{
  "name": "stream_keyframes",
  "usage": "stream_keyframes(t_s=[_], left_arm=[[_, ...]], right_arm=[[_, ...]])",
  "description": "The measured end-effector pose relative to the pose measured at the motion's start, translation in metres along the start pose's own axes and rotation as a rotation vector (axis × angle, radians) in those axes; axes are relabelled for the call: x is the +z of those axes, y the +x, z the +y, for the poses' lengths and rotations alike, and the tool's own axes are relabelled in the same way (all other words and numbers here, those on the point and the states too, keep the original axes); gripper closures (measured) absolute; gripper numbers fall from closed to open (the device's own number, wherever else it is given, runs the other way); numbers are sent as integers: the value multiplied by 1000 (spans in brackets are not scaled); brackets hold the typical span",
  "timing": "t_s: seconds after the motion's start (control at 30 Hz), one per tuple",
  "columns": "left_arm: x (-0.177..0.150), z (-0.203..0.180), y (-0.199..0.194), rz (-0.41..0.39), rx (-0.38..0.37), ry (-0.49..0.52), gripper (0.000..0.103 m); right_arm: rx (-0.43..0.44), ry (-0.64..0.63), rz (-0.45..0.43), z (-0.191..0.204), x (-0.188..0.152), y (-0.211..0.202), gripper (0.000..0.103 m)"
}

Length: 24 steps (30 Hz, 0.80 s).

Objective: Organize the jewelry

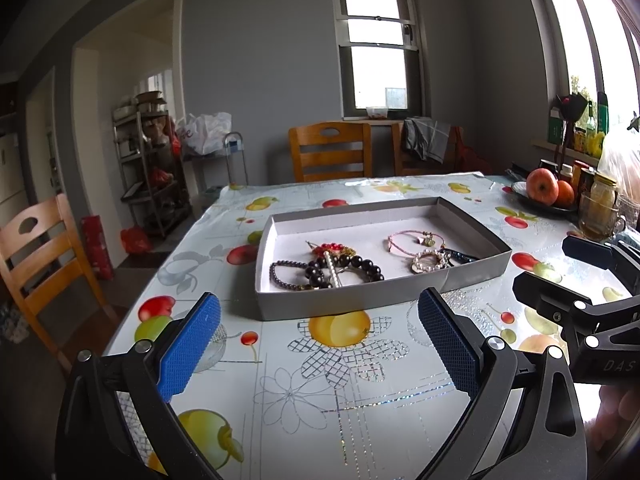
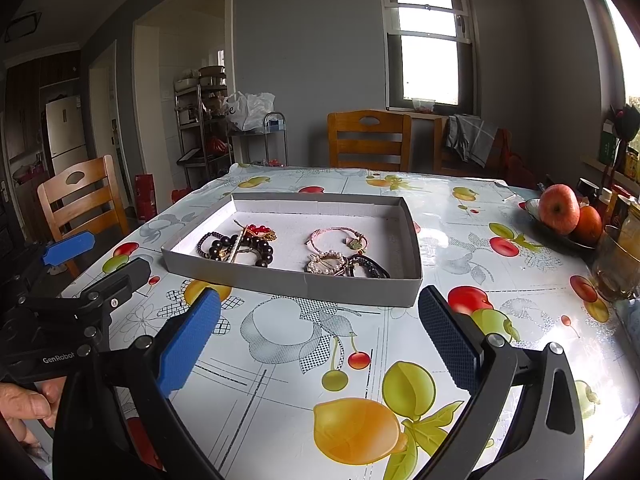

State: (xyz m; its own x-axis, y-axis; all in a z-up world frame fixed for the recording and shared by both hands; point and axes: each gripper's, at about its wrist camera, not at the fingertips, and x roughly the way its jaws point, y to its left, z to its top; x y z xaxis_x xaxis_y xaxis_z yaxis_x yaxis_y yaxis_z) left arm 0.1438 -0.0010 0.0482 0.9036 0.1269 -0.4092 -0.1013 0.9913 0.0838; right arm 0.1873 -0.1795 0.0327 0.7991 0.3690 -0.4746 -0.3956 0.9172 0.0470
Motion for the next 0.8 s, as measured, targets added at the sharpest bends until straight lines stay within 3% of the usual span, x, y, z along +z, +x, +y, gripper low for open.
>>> stream_keyframes(t_s=[0.8], left_arm=[[-4,6,6,37,-7,-17,5]], right_arm=[[2,4,13,0,-1,3,5]])
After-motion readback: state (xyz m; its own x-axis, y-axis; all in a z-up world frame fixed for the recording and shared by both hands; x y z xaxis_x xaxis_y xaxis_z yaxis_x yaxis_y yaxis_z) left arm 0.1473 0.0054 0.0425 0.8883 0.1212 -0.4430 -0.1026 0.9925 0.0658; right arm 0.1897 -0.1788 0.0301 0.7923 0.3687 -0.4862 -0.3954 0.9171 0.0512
